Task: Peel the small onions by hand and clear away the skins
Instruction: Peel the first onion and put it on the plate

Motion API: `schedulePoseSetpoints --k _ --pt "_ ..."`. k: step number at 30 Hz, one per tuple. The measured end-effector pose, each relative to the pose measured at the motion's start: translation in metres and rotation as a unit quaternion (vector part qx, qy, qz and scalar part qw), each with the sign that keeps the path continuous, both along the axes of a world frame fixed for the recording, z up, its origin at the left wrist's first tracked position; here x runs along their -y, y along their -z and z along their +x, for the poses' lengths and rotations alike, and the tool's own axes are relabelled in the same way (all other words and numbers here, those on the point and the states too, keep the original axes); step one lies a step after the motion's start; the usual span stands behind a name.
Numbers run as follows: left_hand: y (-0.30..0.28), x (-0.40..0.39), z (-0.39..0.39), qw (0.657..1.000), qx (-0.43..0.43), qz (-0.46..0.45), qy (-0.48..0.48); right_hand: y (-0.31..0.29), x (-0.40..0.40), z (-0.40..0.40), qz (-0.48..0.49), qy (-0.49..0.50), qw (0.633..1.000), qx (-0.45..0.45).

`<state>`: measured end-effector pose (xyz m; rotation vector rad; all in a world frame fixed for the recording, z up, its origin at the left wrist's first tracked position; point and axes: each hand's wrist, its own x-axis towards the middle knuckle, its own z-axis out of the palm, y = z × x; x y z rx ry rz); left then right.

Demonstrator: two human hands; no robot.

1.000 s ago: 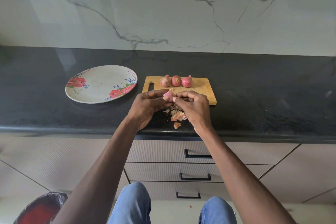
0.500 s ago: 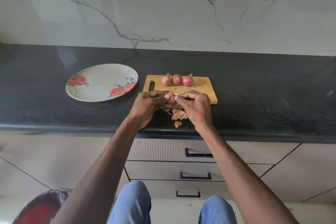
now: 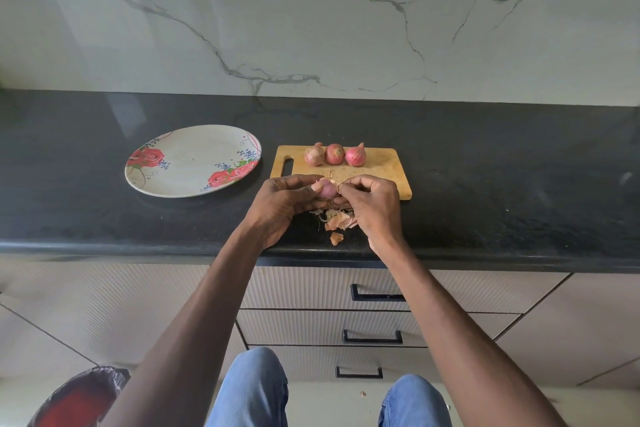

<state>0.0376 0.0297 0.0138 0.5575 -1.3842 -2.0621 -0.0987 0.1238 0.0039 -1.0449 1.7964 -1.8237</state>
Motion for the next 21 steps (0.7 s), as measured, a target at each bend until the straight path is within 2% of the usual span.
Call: schedulePoseSetpoints --k 5,7,15,21 --pt "-0.001 0.002 -0.001 1.0 -0.017 0.021 0.001 -0.003 -0.002 0.001 -0.032 -0.031 0.999 0.007" --pt "-0.001 0.003 -0.001 0.999 -0.02 0.029 0.005 -0.002 -0.002 0.001 -0.039 -0.038 0.998 -0.025" --pt "0.002 0.002 -0.003 1.0 -0.004 0.003 -0.005 0.006 0.004 -0.001 -0.003 0.009 0.989 -0.148" --pt "0.002 0.0 -0.002 1.0 -0.013 0.016 -0.009 0.008 0.006 0.0 0.026 0.017 0.988 -0.15"
